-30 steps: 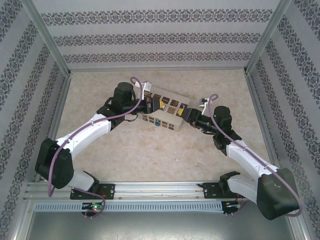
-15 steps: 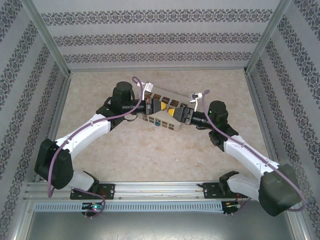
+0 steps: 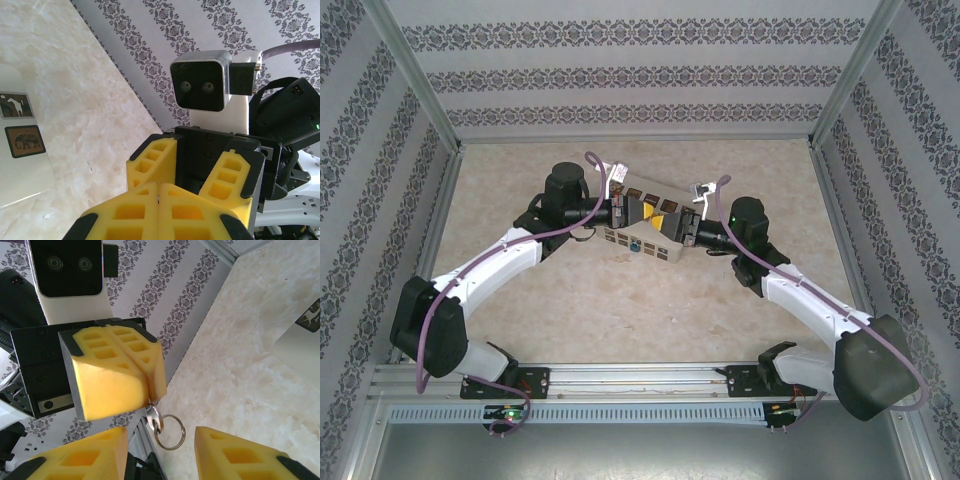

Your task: Unlock the padlock with the key

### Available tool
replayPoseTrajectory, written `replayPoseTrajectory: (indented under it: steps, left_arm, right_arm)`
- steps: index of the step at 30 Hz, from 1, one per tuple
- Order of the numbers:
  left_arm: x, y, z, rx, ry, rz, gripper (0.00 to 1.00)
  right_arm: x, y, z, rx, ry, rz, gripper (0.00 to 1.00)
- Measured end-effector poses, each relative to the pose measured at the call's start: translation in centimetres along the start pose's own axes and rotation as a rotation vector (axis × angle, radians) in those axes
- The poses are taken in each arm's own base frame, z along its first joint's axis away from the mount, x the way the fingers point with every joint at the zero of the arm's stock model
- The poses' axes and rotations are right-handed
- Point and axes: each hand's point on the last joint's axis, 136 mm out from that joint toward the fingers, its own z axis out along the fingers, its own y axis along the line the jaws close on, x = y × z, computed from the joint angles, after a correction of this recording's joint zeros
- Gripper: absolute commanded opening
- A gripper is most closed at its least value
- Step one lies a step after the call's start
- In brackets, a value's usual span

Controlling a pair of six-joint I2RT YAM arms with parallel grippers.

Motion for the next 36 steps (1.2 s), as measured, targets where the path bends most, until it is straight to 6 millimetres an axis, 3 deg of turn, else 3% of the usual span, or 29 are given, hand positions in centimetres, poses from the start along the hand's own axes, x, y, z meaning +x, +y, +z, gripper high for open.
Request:
replayPoseTrajectory:
  steps: [6, 25, 28, 36]
  left_arm:
    - [-0.04, -0.07, 0.00, 0.004, -0.002, -0.001, 0.00]
    - [0.18, 0.07, 0.04, 0.005, 0.004, -0.007, 0.00]
    - [0.25, 0.14, 0.05, 0.004, 0.005, -0.010, 0.00]
    - [0.29, 0.19, 0.07, 0.005, 0.004, -0.008, 0.00]
  right_arm:
    - [-0.07, 0.05, 0.02, -0.002, -0.002, -0.006, 0.26]
    - [-0.04, 0.35, 0.45, -0.015, 0.004, -0.014, 0.18]
    - [-0.04, 0.29, 0.48, -0.013, 0.004, -0.014, 0.25]
    - [-0.06, 0.35, 0.51, -0.015, 0.002, -0.016, 0.27]
